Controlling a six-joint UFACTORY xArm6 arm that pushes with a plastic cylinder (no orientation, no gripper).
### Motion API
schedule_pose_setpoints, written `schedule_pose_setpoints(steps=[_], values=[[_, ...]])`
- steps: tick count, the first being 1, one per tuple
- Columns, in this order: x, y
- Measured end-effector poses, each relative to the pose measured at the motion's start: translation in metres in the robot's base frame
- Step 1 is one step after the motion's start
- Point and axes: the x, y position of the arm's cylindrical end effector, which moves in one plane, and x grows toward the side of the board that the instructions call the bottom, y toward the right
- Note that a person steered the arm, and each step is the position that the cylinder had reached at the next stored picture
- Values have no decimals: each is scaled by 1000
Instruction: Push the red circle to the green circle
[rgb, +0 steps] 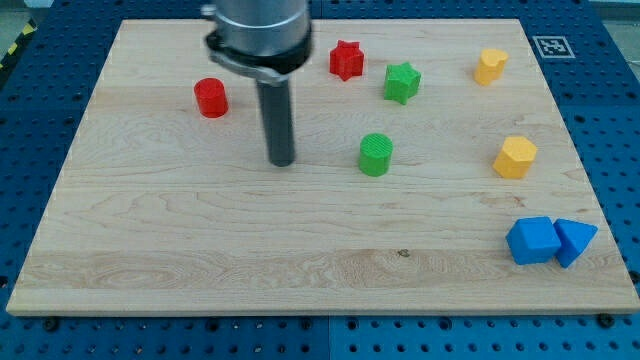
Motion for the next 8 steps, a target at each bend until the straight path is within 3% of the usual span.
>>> schedule_pose_setpoints(steps=[1,2,3,4,5,6,8], values=[[17,66],[72,114],[45,142],[-36,85],[-26,95],[15,110],[-96,-21]])
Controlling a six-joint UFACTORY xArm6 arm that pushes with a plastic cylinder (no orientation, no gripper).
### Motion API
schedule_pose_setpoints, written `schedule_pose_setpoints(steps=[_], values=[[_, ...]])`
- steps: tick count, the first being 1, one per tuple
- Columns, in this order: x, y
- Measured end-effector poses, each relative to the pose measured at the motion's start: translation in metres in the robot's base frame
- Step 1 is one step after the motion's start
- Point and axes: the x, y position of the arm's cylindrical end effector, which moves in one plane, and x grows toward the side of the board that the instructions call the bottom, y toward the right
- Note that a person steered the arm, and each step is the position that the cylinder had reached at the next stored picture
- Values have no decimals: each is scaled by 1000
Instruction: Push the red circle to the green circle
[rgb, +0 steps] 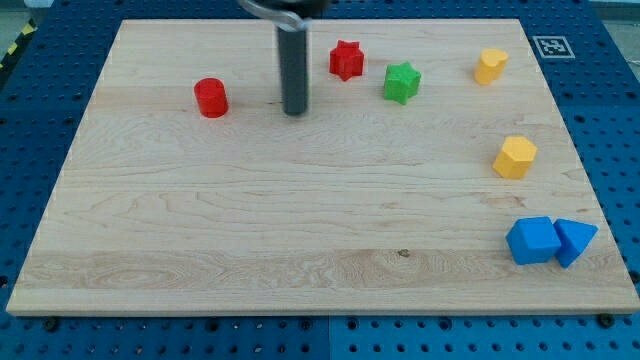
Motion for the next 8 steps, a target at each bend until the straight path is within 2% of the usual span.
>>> schedule_pose_setpoints(steps=[1,2,3,4,5,6,7,8], values=[[29,29],[20,22],[-47,1],[-45,0],[-63,-1],[-106,-1],[-75,-57],[-56,-164]])
